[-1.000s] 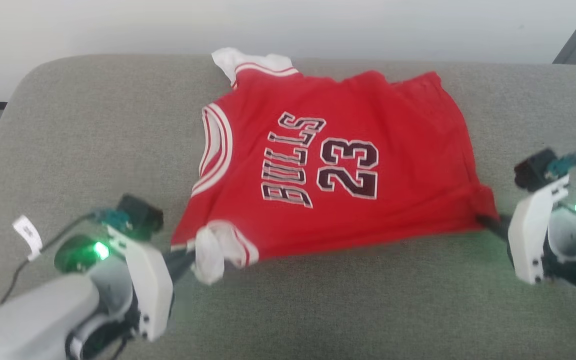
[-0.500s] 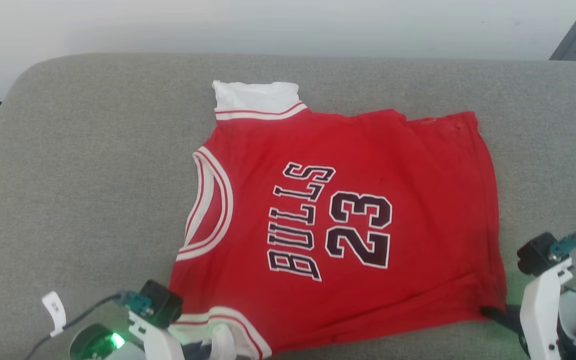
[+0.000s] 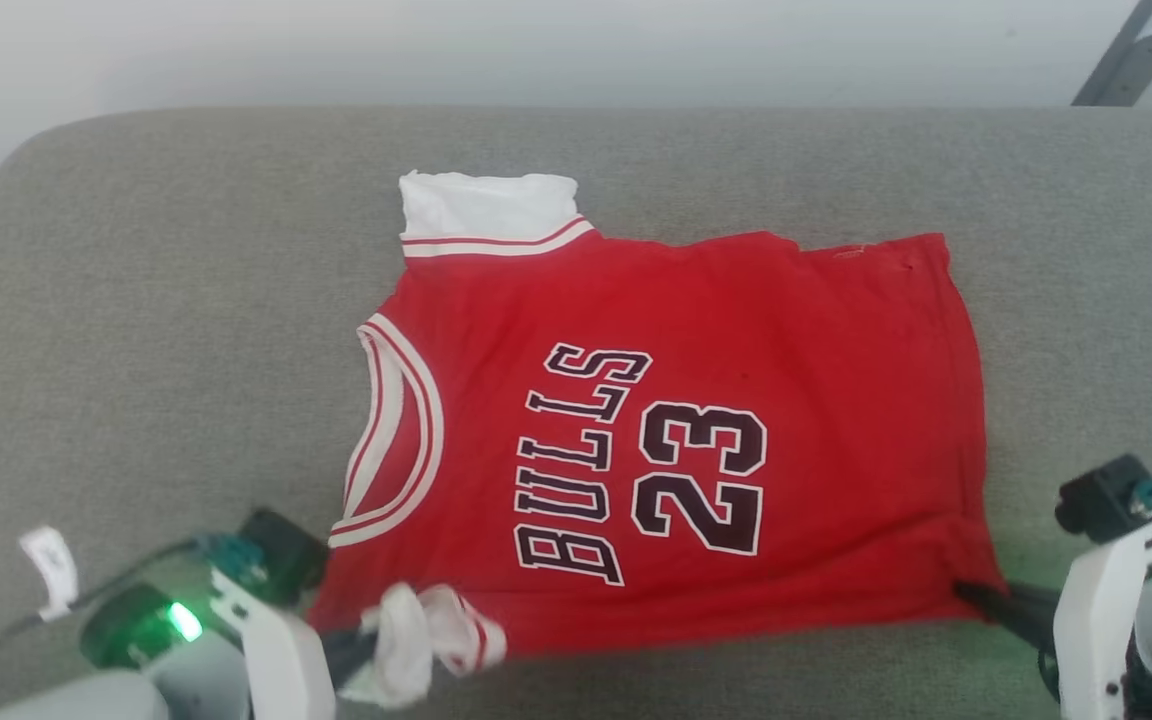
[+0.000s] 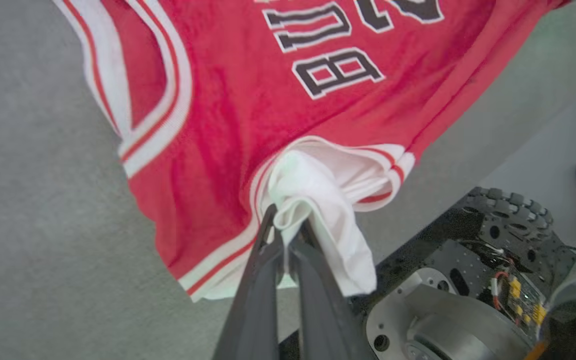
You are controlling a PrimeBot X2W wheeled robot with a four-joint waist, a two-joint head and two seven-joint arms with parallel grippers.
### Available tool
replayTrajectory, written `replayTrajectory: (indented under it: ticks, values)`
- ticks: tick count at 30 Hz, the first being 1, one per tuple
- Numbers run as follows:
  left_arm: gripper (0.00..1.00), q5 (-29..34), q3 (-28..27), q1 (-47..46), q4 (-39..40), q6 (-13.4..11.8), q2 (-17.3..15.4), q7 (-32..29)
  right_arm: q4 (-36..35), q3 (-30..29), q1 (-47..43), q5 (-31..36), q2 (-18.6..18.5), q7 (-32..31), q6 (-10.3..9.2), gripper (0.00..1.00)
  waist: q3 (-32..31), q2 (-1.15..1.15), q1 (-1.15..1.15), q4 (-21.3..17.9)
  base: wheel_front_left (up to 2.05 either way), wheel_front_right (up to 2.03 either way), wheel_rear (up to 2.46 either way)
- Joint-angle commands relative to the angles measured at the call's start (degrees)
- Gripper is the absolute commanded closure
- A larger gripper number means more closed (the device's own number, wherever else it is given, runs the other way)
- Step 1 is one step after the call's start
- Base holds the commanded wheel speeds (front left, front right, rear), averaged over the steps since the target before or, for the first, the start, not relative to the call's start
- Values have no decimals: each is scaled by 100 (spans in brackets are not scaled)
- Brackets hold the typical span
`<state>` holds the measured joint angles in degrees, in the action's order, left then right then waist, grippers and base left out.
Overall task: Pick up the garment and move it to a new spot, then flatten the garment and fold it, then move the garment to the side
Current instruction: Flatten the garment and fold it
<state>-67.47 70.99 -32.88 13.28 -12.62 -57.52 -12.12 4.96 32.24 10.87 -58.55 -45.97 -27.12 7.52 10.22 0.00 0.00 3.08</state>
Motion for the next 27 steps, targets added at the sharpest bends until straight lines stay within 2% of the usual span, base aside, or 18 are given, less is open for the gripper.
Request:
replayTrajectory:
  ticks: [1, 3, 8, 13, 17, 19, 23, 27]
  values:
    - [100, 78, -68, -153, 53, -38, -103, -63, -90, -161, -41, 100, 65, 37, -5, 100, 1, 0, 0, -53, 0, 0, 0]
    - [100, 191, -144, -361, 94, -11, -203, -161, -189, -397, -8, 248, 164, 24, -5, 100, 14, 0, 0, -118, 0, 0, 0]
    - [100, 484, -338, -1118, -279, 429, -179, -443, -259, -889, 288, 707, 584, -170, -5, 100, 113, 0, 0, -289, 0, 0, 0]
    - [100, 598, -424, -1696, -1184, 983, 207, -579, -51, -1028, 724, 1082, 978, -297, -5, 100, 256, 0, 0, -404, 0, 0, 0]
    - [100, 637, -431, -2039, -2091, 1499, 632, -503, 258, -960, 1117, 1340, 1276, -292, -5, 100, 386, 0, 0, -489, 0, 0, 0]
    - [100, 616, -415, -2142, -2544, 1669, 859, -468, 461, -893, 1302, 1452, 1385, -270, -5, 100, 447, 0, 0, -517, 0, 0, 0]
    - [100, 575, -324, -2300, -3363, 1895, 1229, -403, 835, -696, 1638, 1602, 1573, -239, -4, 100, 568, 0, 0, -570, 0, 0, 0]
    - [100, 442, -214, -2393, -4051, 1992, 1562, -344, 1192, -506, 1901, 1620, 1749, -158, -4, 100, 662, 0, 0, -609, 0, 0, 0]
